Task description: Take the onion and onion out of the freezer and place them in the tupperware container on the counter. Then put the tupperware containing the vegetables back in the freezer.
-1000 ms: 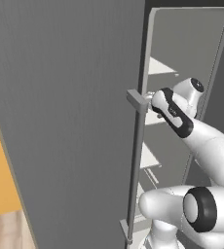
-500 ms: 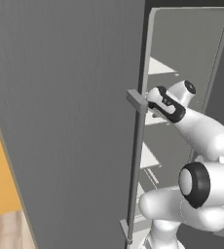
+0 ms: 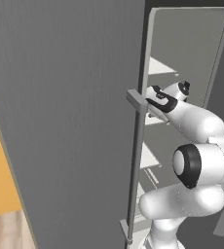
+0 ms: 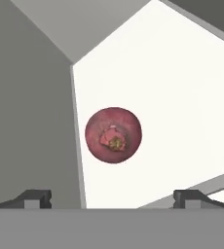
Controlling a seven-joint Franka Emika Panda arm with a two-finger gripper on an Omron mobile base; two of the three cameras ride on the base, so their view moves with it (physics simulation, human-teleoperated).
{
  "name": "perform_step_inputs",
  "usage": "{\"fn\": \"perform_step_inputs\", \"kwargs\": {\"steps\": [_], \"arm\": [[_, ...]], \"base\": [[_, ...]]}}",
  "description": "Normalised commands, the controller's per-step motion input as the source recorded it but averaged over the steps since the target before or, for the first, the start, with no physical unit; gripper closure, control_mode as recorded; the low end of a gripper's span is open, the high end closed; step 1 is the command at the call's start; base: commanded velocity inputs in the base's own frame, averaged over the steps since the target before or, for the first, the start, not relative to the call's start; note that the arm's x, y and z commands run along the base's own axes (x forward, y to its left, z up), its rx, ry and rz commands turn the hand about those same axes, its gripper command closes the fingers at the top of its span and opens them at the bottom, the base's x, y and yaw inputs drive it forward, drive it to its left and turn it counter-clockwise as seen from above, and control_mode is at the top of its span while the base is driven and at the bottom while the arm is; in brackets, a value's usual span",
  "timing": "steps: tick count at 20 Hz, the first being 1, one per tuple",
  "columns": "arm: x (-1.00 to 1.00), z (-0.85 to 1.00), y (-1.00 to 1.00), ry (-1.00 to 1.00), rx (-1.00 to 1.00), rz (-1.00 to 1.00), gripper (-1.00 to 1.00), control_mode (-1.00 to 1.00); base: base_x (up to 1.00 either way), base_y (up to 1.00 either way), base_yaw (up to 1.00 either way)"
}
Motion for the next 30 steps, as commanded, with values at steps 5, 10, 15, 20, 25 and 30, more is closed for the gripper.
{"fn": "perform_step_inputs", "kwargs": {"steps": [5, 10, 15, 20, 25, 30], "arm": [[0.22, -0.08, 0.01, 0.0, 0.02, 0.0, -1.0, -1.0], [0.22, -0.08, 0.05, 0.0, 0.04, 0.0, -1.0, -1.0], [0.12, -0.09, 0.05, 0.0, 0.04, 0.0, -1.0, -1.0], [0.16, -0.18, 0.04, 0.0, 0.03, 0.0, -1.0, -1.0], [0.22, -0.18, 0.06, 0.0, 0.02, 0.0, -1.0, -1.0], [0.25, -0.18, 0.06, 0.0, 0.02, 0.0, -1.0, -1.0]], "base": [[0.0, 0.0, 0.0], [0.0, 0.0, 0.0], [0.0, 0.0, 0.0], [0.0, 0.0, 0.0], [0.0, 0.0, 0.0], [0.0, 0.0, 0.0]]}}
